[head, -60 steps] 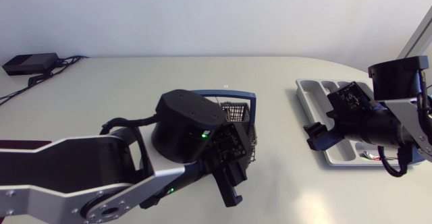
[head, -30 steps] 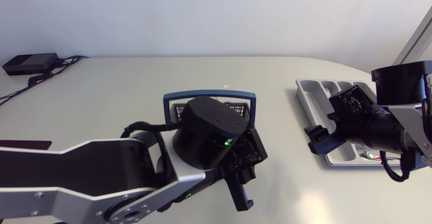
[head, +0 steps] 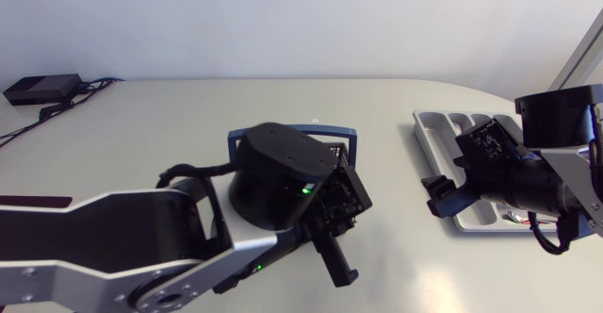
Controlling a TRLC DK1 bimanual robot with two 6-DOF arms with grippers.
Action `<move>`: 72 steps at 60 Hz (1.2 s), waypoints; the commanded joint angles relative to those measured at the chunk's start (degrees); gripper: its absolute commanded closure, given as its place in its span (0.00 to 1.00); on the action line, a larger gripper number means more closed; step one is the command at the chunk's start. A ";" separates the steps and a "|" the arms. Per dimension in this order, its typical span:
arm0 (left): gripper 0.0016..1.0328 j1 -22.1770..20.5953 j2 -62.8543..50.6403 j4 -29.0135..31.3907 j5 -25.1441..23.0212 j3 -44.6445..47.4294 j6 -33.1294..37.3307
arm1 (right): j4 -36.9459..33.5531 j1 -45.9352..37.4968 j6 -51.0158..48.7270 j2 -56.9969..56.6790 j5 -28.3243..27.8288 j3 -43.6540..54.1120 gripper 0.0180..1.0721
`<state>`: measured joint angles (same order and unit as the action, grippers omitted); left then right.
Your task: Sort the cutlery from the basket into the organizer compartments.
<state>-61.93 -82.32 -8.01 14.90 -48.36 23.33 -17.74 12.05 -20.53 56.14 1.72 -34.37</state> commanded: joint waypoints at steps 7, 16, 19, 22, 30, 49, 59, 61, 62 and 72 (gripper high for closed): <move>0.97 1.55 7.18 -0.95 0.31 2.48 -0.48 | 0.33 1.39 1.64 0.02 1.01 1.24 0.16; 0.97 2.52 11.92 0.54 -3.21 3.27 -2.50 | -0.28 2.18 1.99 -0.07 1.27 0.36 0.16; 0.97 3.22 13.24 1.68 -5.40 3.18 -3.47 | -0.46 2.36 1.99 -0.07 1.27 0.00 0.16; 0.97 4.10 14.12 3.00 -7.51 2.92 -4.70 | -0.54 2.71 2.08 -0.07 1.54 -0.17 0.16; 0.97 6.65 13.95 5.37 -13.05 2.22 -7.07 | -0.63 3.24 2.08 0.11 2.15 -0.43 0.16; 0.97 13.77 12.19 10.65 -26.06 -1.21 -12.17 | -2.57 4.91 1.81 -2.35 1.80 -0.96 0.16; 0.97 18.16 12.80 13.55 -33.53 -4.55 -14.63 | -6.17 5.61 1.64 -5.60 -6.29 -2.90 0.16; 0.97 18.43 12.98 13.72 -33.97 -4.82 -14.72 | -6.35 5.79 1.55 -5.95 -7.25 -3.07 0.16; 0.97 18.69 13.51 14.16 -34.41 -5.34 -14.81 | -6.78 5.96 1.46 -6.04 -8.04 -3.42 0.16; 0.97 20.01 16.58 16.89 -37.22 -7.98 -15.51 | -9.16 9.83 1.46 -7.89 -15.69 -5.88 0.16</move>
<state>-42.72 -68.16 8.45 -20.93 -53.36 9.37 -25.61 20.12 -19.53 49.32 -11.79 -38.17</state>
